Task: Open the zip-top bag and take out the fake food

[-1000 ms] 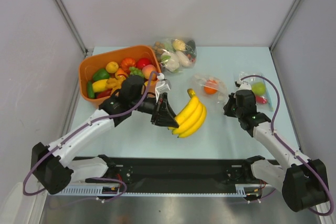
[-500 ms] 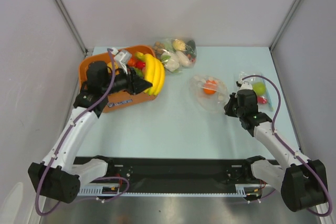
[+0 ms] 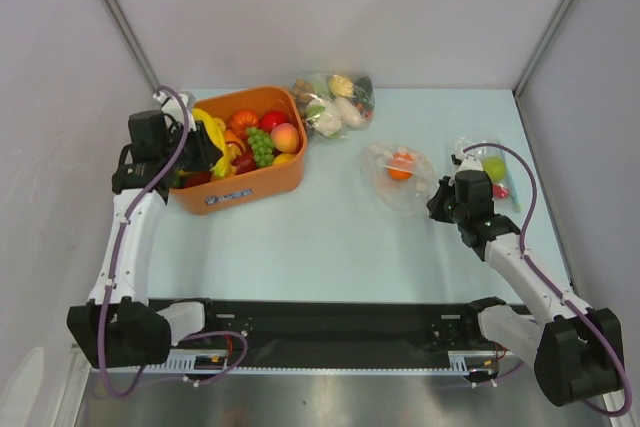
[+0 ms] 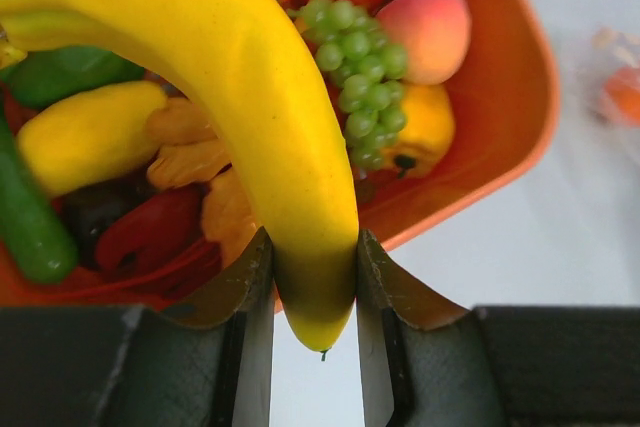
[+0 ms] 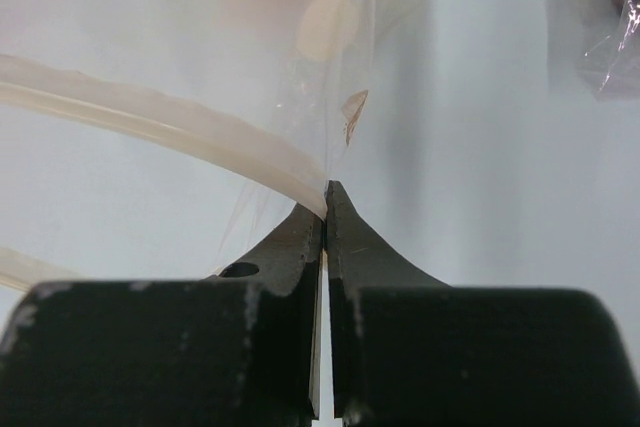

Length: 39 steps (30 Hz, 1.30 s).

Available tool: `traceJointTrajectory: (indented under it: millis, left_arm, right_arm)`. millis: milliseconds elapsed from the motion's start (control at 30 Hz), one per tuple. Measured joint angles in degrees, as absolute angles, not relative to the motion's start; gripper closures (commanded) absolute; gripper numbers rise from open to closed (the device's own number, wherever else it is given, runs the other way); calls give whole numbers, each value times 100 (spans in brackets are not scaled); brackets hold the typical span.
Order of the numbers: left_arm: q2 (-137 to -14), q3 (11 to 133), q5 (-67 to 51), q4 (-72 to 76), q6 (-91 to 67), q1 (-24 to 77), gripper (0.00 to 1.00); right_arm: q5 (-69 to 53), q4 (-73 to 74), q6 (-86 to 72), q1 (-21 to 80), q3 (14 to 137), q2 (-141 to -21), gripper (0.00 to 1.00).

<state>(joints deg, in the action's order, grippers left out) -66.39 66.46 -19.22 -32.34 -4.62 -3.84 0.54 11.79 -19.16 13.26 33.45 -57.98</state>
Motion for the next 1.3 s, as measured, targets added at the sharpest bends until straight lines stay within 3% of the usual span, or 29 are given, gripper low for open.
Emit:
traceJointTrajectory:
  millis: [467,533,567,600,667,767,1300]
  left_arm:
    - [-7376,6646,-1643,-3500,34,-926,100]
    - [-7376,6646,-1636,-3511,49,-928,87]
    - [-7376,6646,-1619,-3520,51,-928,62]
    - [-7373,6646,-1605,-3533,58,-928,51]
    - [-7367,6639,-1579,-3583,80,-930,35]
    - [-7303,6556,-1557,-3675,58,-930,23]
    - [-6952,7203,-1468,-4005,49,-930,21]
  right_arm:
    - [-58,1236,-1848,1278,3345,-5623,100]
    - [-73,1245,-1833,1271,3345,-5623,100]
    - [-80,1256,-1831,1264,3345,-5623,100]
    - [-84,1260,-1831,1260,3345,-5623,100]
    - [-95,1264,-1831,1253,3345,-5623,100]
    - [-97,1269,-1831,1251,3345,-5618,100]
    - [-102,1304,-1831,1225,3306,-5542,100]
